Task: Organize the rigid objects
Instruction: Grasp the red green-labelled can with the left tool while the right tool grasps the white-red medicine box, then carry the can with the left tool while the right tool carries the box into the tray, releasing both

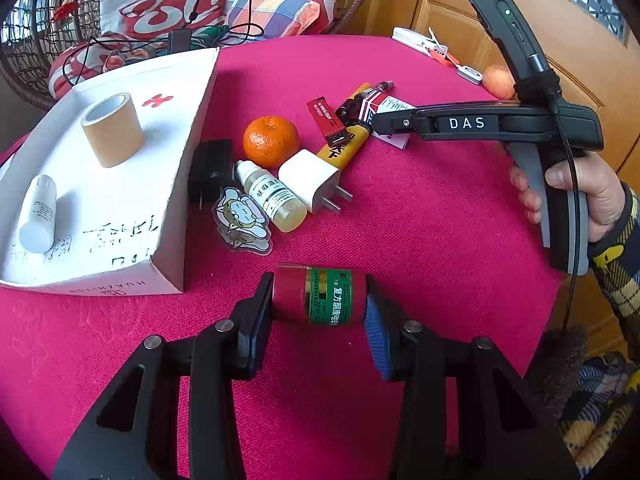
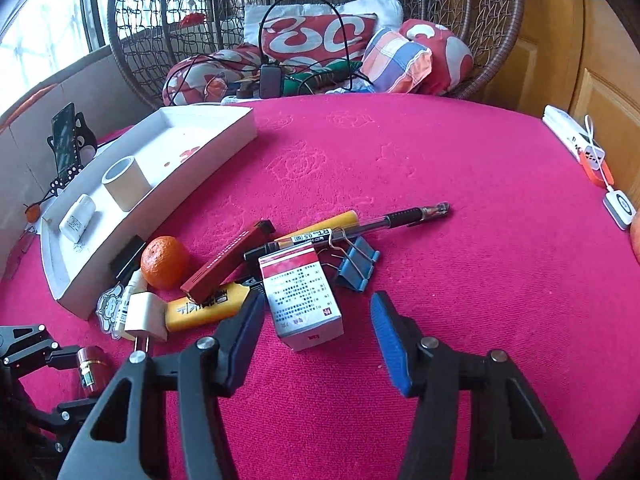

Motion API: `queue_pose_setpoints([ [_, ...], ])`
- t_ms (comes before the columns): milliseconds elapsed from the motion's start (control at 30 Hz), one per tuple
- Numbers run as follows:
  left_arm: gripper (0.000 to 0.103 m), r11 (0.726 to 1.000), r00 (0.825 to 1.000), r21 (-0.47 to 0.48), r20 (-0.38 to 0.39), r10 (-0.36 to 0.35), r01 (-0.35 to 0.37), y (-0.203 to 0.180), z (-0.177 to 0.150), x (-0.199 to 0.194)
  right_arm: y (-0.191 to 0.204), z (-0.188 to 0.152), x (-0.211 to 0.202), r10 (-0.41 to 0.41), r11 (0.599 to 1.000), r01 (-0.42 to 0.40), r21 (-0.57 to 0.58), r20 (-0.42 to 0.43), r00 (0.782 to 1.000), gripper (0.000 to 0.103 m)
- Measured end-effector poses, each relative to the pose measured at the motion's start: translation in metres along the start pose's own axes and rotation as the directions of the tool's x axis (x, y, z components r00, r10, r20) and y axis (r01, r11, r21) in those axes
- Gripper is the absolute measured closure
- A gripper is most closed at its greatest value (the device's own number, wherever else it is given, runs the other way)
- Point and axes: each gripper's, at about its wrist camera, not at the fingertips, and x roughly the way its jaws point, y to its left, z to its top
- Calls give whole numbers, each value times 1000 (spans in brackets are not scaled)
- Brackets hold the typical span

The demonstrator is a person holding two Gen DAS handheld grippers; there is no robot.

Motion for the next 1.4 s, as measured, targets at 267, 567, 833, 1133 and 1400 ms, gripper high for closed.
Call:
queue_pose_setpoints([
  [267,63,1000,999,14,42,-14,13,-7,-1,-10,7,-10,-14,-20,999,21,-39,29,999,71],
  [567,63,998,991,52,130,-24,17,-17,4,-31,7,-13,-74,74,997,-75,-3,143,987,72],
  [833,63,1000,979,-27,203,-4,10,5,9,-52,27,2,-86,121,993,-117,-32,199,972,72],
  [1133,63,995,962,-104,269,39,-11,37,11,-74,53,24,-84,170,984,-153,-96,200,965,72],
  [1400,63,979,950,-200,299,95,-35,79,16,-87,89,42,-76,226,965,-194,-175,186,956,72],
])
